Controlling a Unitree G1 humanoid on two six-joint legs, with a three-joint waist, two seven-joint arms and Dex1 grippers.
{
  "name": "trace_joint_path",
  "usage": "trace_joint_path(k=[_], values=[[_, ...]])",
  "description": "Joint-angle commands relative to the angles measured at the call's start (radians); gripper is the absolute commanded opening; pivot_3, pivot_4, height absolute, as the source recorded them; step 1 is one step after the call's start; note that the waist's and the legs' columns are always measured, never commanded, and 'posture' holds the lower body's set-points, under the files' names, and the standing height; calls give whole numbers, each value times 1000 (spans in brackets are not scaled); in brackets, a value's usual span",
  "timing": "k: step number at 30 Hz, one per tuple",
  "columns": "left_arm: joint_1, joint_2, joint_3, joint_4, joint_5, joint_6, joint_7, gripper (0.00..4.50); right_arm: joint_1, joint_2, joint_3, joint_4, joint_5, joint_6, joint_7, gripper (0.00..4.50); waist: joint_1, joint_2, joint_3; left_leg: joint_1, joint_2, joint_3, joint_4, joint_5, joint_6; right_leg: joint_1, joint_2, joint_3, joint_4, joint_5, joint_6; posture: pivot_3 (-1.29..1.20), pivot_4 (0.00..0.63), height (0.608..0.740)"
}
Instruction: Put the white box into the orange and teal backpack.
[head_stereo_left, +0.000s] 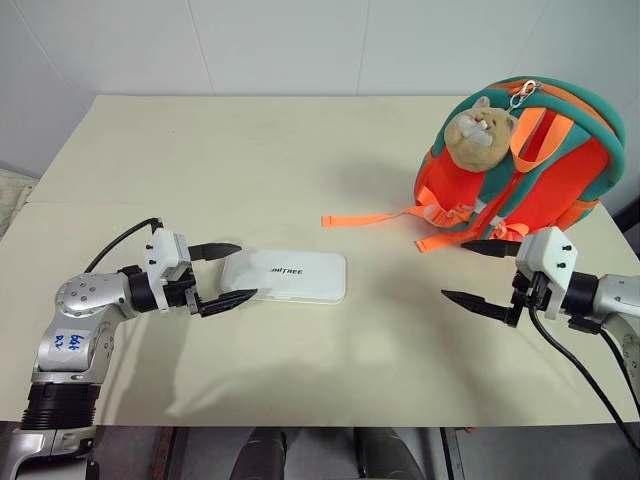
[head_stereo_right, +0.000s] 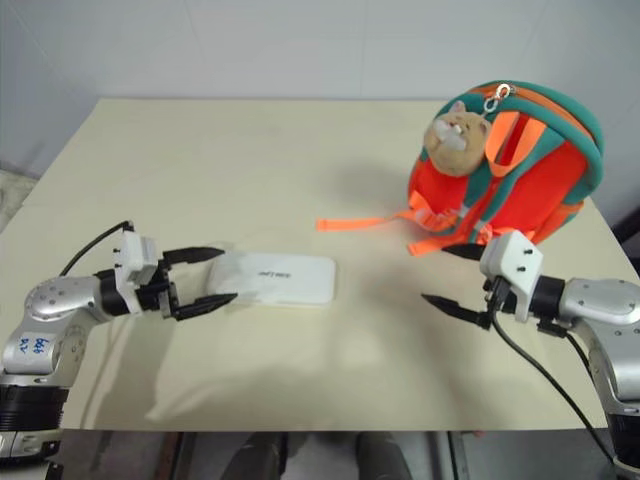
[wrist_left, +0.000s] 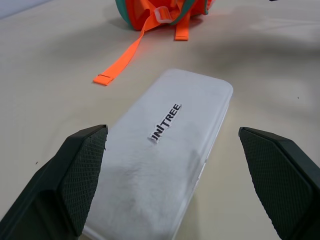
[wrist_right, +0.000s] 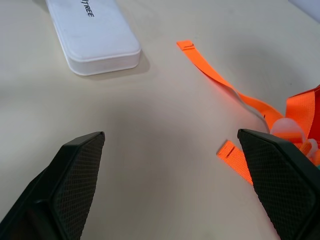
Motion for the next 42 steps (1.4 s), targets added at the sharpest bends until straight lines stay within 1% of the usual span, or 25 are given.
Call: trace_joint_path(k=[1,5,9,12,14,15,18,22,23,24,27,28,30,36,42], values=[[-23,19,18,-20,-3,-9,-3,4464,-38,-2,-4,3,4,-10,-9,4500,0,0,0,0,0,0,0,0,0,0,0,0,0,0,0,0,150,740],[-39,7,19,8,10,-36,11,4464,-62,20,30,39,-20,-49,-3,4500,0,0,0,0,0,0,0,0,0,0,0,0,0,0,0,0,150,740],[-71,27,23,42,18,-46,3,4464,-66,43,41,-14,11,-7,-22,4500,0,0,0,-1,0,0,0,0,0,-1,0,0,-1,0,0,0,150,740],[-91,51,33,78,25,-66,-17,4500,-73,64,76,-31,-6,-11,-33,3883,0,0,0,-1,0,0,0,0,0,-1,0,0,0,0,0,0,150,740],[-97,72,53,110,27,-86,-20,4101,-81,83,108,-53,-17,-8,-48,3208,-4,0,0,0,0,0,0,0,0,-1,0,0,0,0,0,0,150,740],[-95,87,64,135,42,-110,-15,3916,-97,108,142,-46,-35,-13,-62,2944,-5,0,0,0,0,0,0,0,0,-1,0,0,0,0,0,0,150,740],[-72,105,91,173,65,-133,21,2992,-154,178,237,31,-126,-53,-109,1874,-14,0,0,1,1,0,-1,0,0,-1,1,1,1,0,0,0,150,740],[-24,115,101,152,65,-129,14,1733,-214,221,285,117,-186,-94,-132,476,-9,1,0,0,0,0,-1,0,0,-2,0,1,1,0,0,0,150,740],[-17,114,100,168,75,-140,20,1415,-234,237,297,155,-203,-111,-139,149,-6,1,0,-1,0,0,-1,0,0,-3,0,1,1,0,0,0,150,740],[-13,112,99,189,86,-156,27,1112,-258,256,312,196,-223,-128,-151,0,-4,1,0,-2,0,0,-1,0,-1,-5,0,1,1,0,0,0,150,740],[-11,98,97,227,116,-181,65,181,-312,303,339,284,-270,-154,-185,0,-2,1,0,-6,0,0,-1,2,-2,-11,0,1,7,0,0,0,150,740],[-11,86,97,236,130,-187,96,32,-323,313,346,306,-290,-147,-203,0,-2,1,0,-7,0,0,-1,2,-3,-13,0,1,8,0,0,0,150,740],[-11,69,89,247,159,-191,148,32,-339,327,361,346,-316,-156,-215,0,-2,1,0,-8,0,0,-1,4,-4,-15,0,1,10,0,0,0,150,740],[29,22,51,249,209,-186,212,32,-354,375,400,452,-365,-175,-229,0,-6,1,0,-9,0,0,-1,4,-5,-15,0,1,10,0,0,0,150,740],[47,-22,12,194,225,-132,257,32,-342,429,430,447,-378,-160,-224,0,-16,0,0,-8,0,0,1,5,-6,-15,1,1,15,0,0,0,150,740]])
